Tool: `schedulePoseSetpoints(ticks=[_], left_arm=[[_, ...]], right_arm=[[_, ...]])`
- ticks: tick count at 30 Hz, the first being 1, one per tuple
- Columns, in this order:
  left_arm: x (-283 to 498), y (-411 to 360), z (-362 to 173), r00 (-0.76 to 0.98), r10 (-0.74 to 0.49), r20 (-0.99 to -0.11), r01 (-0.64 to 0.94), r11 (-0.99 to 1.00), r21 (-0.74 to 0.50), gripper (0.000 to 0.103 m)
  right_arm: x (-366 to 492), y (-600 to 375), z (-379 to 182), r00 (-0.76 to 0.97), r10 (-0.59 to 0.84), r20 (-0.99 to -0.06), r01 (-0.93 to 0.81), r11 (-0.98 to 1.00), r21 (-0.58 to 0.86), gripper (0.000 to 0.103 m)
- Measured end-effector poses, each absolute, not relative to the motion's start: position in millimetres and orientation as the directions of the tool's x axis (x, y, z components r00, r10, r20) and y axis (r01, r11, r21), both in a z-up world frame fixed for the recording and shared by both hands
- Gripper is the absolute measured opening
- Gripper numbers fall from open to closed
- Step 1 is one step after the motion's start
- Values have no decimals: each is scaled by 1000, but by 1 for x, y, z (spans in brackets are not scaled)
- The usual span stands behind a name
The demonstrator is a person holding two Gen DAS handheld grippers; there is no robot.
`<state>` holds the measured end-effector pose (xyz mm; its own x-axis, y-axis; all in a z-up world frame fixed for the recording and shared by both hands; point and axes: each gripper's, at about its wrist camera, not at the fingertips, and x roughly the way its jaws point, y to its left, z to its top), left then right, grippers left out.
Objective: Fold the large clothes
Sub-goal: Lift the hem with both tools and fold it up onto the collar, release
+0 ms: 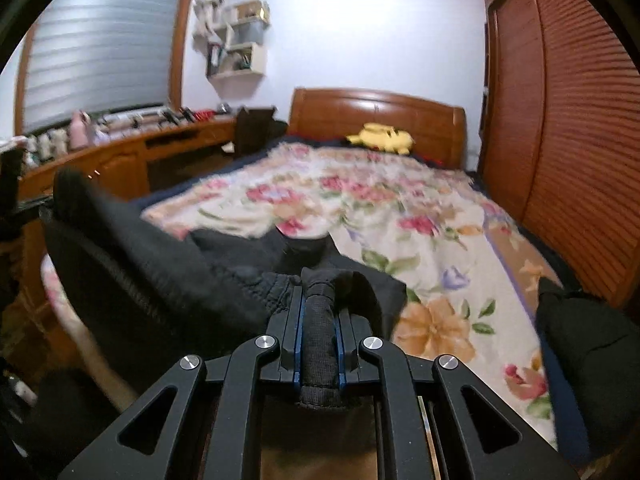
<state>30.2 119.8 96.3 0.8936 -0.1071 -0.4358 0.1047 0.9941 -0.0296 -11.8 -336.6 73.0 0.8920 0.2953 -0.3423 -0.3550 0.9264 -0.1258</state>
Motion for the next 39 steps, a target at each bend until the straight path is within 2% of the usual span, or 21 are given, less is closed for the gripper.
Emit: schedulePoseSetpoints(ticks=[5, 11, 27, 30, 32, 33, 34, 35, 38, 39], left_arm=[[78, 124, 69, 856, -61, -514, 63, 998, -13, 6], [132, 125, 45, 814, -43, -579, 34, 999, -27, 6], [266, 122, 53, 793, 14, -609, -59, 997, -54, 6], [276, 114, 54, 790, 30, -612, -53, 998, -20, 7], [273, 108, 52, 795, 52, -605, -48, 999, 23, 13], [271, 106, 52, 797, 56, -601, -48, 998, 30, 21], [266, 105, 52, 803, 43, -594, -35, 999, 25, 34], [260, 103, 51, 809, 27, -587, -22, 1000, 16, 41], [244, 93, 53, 818, 10, -575, 5, 1000, 25, 49], [238, 90, 54, 824, 0, -566, 13, 1000, 19, 64]], right_arm=[[52, -325, 53, 878, 260, -403, -333, 935, -123, 12], [123, -301, 60, 870, 187, -456, -292, 941, -172, 13], [261, -274, 89, 896, 108, -430, -191, 969, -154, 15], [277, -268, 81, 890, 105, -445, -179, 975, -128, 16], [285, -264, 72, 878, 102, -467, -178, 977, -120, 17], [288, -263, 69, 876, 96, -473, -176, 976, -126, 18], [289, -263, 67, 878, 98, -469, -181, 974, -135, 19], [286, -262, 64, 882, 101, -460, -185, 973, -141, 21], [282, -269, 63, 878, 108, -466, -181, 977, -115, 29], [281, -274, 65, 876, 111, -469, -181, 978, -107, 34]])
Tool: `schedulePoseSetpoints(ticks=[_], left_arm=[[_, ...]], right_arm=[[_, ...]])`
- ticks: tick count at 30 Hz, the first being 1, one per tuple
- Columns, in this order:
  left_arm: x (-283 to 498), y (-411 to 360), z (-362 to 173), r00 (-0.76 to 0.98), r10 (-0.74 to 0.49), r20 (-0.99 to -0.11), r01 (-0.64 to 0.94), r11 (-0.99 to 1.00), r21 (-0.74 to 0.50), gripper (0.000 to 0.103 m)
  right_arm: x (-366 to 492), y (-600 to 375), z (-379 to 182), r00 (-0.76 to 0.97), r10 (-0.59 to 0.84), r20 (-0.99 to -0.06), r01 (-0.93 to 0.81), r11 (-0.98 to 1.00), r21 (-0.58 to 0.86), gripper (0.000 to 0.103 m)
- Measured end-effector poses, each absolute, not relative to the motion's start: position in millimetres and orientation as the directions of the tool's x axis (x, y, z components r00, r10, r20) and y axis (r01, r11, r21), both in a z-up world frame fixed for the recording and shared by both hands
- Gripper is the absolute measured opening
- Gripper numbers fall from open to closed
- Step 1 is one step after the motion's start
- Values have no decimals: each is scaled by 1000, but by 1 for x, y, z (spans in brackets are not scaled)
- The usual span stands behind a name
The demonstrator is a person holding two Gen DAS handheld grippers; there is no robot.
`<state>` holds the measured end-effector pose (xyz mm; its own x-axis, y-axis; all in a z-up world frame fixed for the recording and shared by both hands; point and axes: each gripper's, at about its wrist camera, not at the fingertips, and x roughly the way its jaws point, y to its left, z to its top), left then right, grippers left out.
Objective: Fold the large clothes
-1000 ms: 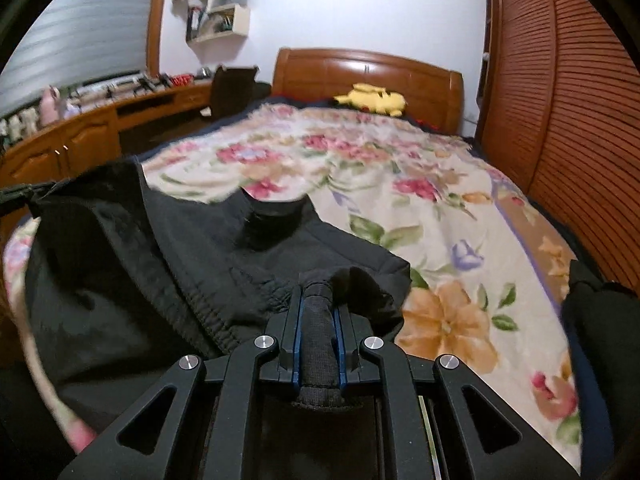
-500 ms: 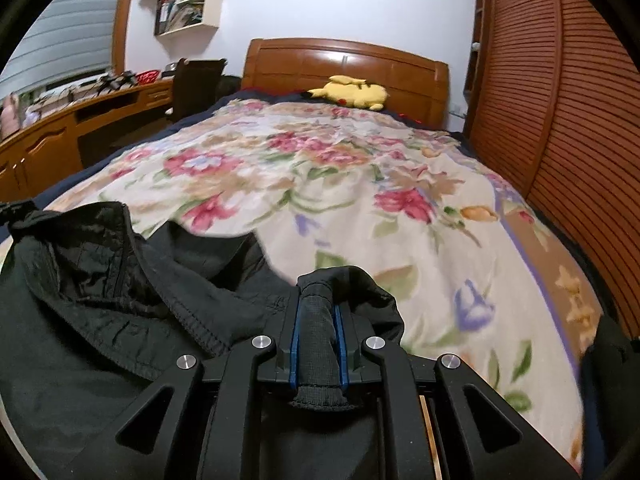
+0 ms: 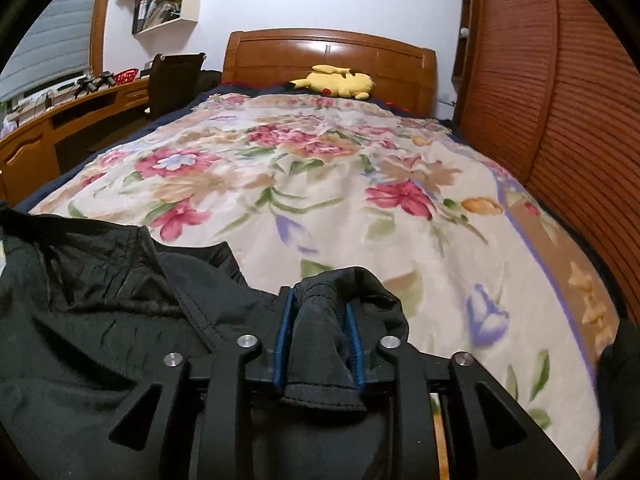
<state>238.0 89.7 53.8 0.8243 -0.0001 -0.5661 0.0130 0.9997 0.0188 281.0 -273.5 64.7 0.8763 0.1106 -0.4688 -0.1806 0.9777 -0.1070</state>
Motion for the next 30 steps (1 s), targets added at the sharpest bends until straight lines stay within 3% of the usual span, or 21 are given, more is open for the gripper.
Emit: schedulePoseSetpoints(ticks=[1, 2, 5, 7, 12, 21, 23, 26, 30], left_arm=[[234, 87, 55, 830, -16, -558, 21, 1000, 4, 82], [226, 83, 55, 836, -43, -547, 37, 999, -21, 86], [207, 69, 52, 835, -102, -540, 73, 995, -75, 86], [197, 63, 49, 832, -119, -541, 82, 992, -92, 86], [173, 50, 32, 806, -176, -565, 115, 983, -143, 86], [162, 40, 11, 789, -168, -591, 137, 986, -97, 86], [163, 37, 8, 791, -160, -590, 141, 987, -79, 86], [164, 35, 7, 789, -173, -589, 160, 984, -75, 86], [166, 36, 9, 792, -184, -582, 165, 983, -86, 86]], right_arm=[[279, -276, 66, 876, 117, -468, -184, 978, -101, 40], [276, -279, 69, 878, 122, -462, -188, 977, -100, 45], [261, -284, 75, 901, 121, -416, -183, 976, -113, 70], [253, -289, 76, 909, 140, -393, -195, 975, -103, 78], [237, -300, 70, 914, 130, -385, -193, 973, -128, 79], [237, -333, 63, 905, 93, -414, -158, 980, -124, 79], [245, -336, 61, 884, 95, -457, -171, 977, -128, 79], [268, -332, 43, 790, 132, -598, -253, 960, -122, 79], [289, -325, 39, 771, 159, -616, -263, 961, -82, 79]])
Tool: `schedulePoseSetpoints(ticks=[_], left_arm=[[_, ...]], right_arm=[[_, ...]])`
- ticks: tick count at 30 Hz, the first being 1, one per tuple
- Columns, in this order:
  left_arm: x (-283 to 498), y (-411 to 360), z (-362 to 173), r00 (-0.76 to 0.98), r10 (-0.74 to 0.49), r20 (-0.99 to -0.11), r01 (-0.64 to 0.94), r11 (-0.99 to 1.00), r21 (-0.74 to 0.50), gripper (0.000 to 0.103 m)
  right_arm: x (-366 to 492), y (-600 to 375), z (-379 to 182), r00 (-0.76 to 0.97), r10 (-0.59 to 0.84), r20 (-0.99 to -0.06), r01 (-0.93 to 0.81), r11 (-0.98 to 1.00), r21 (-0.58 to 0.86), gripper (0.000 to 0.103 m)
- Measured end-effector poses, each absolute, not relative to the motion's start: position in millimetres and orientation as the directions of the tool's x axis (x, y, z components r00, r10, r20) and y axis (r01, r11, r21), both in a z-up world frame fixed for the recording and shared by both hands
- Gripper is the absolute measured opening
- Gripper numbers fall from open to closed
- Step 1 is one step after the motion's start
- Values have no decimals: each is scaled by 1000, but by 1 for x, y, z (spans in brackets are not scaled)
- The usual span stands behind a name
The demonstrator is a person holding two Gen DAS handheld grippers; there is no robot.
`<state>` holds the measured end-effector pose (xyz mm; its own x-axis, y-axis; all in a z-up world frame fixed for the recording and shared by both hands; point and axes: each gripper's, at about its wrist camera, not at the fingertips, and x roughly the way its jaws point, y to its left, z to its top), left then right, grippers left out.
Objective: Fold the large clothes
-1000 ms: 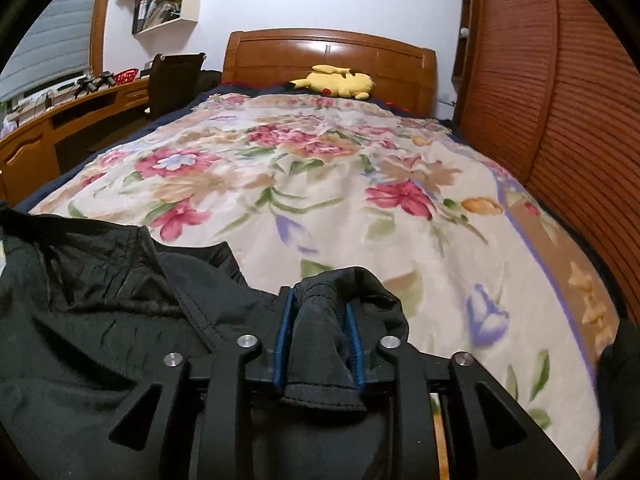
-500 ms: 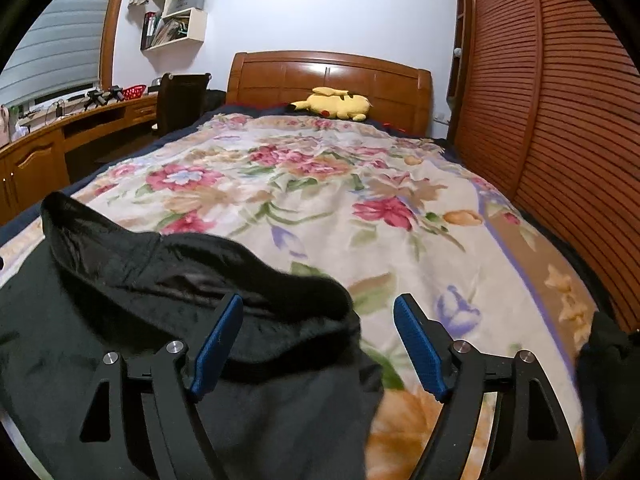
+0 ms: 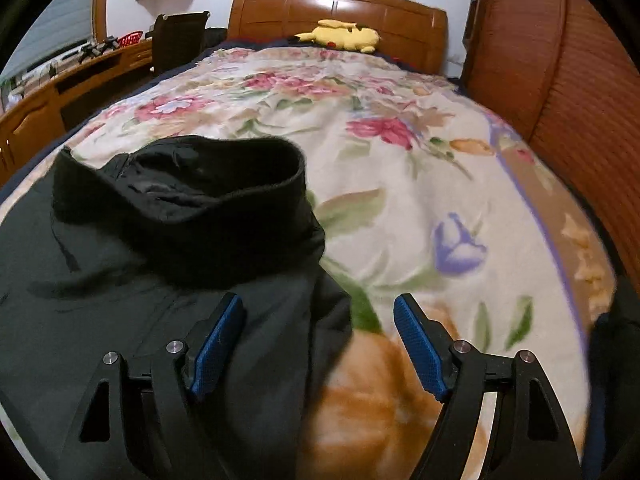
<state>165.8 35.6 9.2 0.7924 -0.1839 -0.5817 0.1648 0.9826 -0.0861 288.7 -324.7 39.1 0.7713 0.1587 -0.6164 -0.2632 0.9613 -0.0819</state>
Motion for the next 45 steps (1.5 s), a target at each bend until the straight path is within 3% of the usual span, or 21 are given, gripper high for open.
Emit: schedulePoseSetpoints(ticks=[9, 10, 12, 13, 14, 15, 19, 26, 28, 30, 32, 33, 45], left_arm=[[172, 30, 1, 779, -174, -603, 168, 983, -68, 86], [173, 30, 0, 776, -175, -606, 167, 983, -69, 86], [172, 29, -1, 773, -178, -608, 169, 983, -72, 86], [173, 29, -1, 773, -178, -609, 170, 983, -73, 86], [173, 29, -2, 771, -178, -611, 170, 983, -72, 86], [173, 28, -2, 769, -177, -614, 170, 983, -70, 86], [175, 27, -6, 761, -171, -625, 169, 984, -64, 86], [173, 32, -3, 769, -173, -616, 169, 983, -66, 86], [173, 31, -3, 769, -171, -615, 170, 984, -61, 86], [172, 31, -2, 772, -171, -612, 172, 983, -58, 86], [171, 32, -1, 774, -174, -609, 173, 983, -61, 86], [170, 32, 0, 775, -178, -606, 175, 982, -65, 86], [152, 36, 10, 790, -192, -582, 174, 981, -88, 86]], right_arm=[[341, -317, 32, 733, 171, -658, -233, 972, -7, 77], [345, -316, 29, 714, 195, -673, -246, 969, 20, 71], [347, -311, 27, 696, 220, -683, -281, 960, 23, 44], [347, -309, 28, 702, 214, -679, -289, 957, 4, 35], [346, -307, 29, 710, 204, -675, -290, 957, -16, 17], [347, -306, 31, 713, 205, -671, -294, 955, -21, 10], [344, -313, 39, 762, 104, -639, -197, 978, -75, 5], [333, -292, 45, 798, -19, -602, -125, 973, -196, 5], [325, -287, 49, 808, -42, -588, -105, 971, -214, 17], [308, -281, 54, 827, -24, -562, -122, 968, -220, 47], [289, -272, 56, 841, 38, -540, -165, 968, -189, 67], [279, -269, 56, 843, 63, -535, -183, 967, -175, 70], [189, -196, 20, 789, 301, -536, -412, 906, -98, 70]])
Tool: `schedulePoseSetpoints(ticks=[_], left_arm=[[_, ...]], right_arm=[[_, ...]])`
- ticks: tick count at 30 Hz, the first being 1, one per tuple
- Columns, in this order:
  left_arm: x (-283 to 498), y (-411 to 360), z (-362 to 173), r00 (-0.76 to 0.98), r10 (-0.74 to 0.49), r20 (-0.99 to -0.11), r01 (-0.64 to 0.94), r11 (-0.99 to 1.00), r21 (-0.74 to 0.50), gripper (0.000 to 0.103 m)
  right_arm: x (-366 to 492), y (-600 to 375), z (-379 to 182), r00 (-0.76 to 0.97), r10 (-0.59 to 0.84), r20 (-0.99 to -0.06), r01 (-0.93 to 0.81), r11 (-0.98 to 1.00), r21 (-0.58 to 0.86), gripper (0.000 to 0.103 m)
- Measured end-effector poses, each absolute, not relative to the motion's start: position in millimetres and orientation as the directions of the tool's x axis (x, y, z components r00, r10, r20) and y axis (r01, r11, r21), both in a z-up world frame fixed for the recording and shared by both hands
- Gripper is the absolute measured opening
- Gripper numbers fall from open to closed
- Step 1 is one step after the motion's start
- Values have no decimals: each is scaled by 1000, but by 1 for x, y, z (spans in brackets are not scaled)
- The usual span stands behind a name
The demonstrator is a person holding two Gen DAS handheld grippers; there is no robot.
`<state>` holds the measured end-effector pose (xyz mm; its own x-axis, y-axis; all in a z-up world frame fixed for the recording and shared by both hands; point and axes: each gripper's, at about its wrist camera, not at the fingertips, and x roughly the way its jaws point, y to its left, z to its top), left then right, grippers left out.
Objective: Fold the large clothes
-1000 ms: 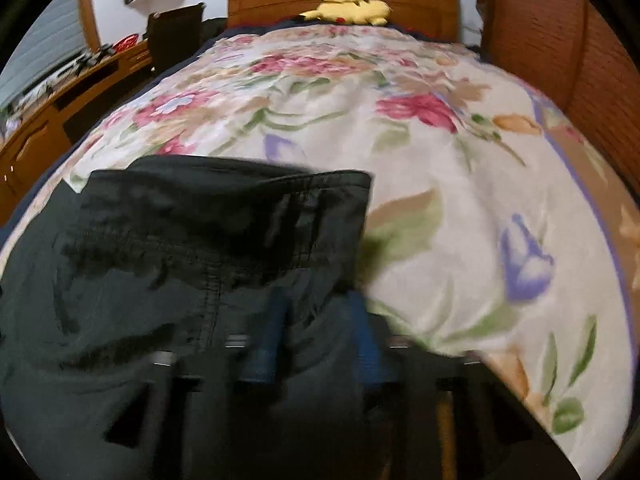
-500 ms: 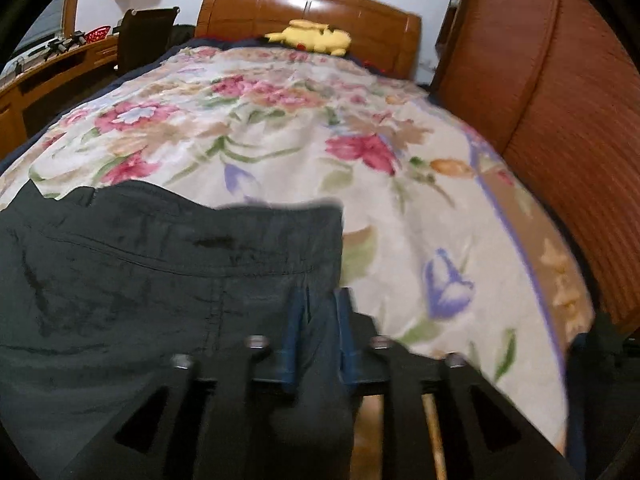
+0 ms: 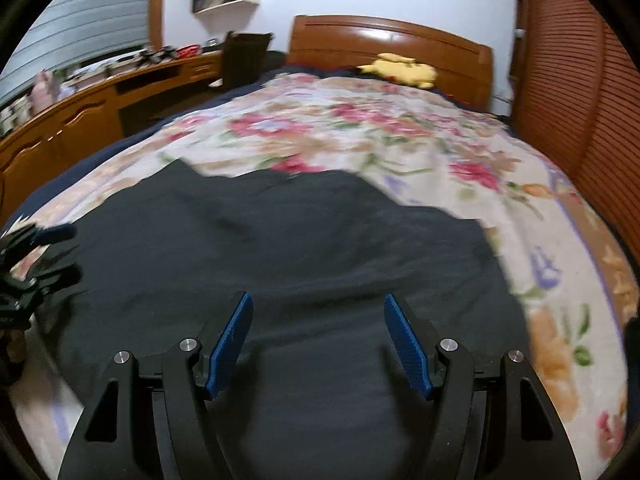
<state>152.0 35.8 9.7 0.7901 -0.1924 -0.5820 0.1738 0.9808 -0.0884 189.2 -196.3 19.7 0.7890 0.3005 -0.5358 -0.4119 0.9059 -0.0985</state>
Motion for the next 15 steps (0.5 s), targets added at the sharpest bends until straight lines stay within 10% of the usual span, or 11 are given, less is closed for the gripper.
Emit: schedulePoseSetpoints(ticks=[15], left_arm=[[107, 46, 23, 812, -186, -553, 193, 980, -46, 86]], right_arm=[[161, -177, 7, 772, 348, -532, -453, 888, -76, 70]])
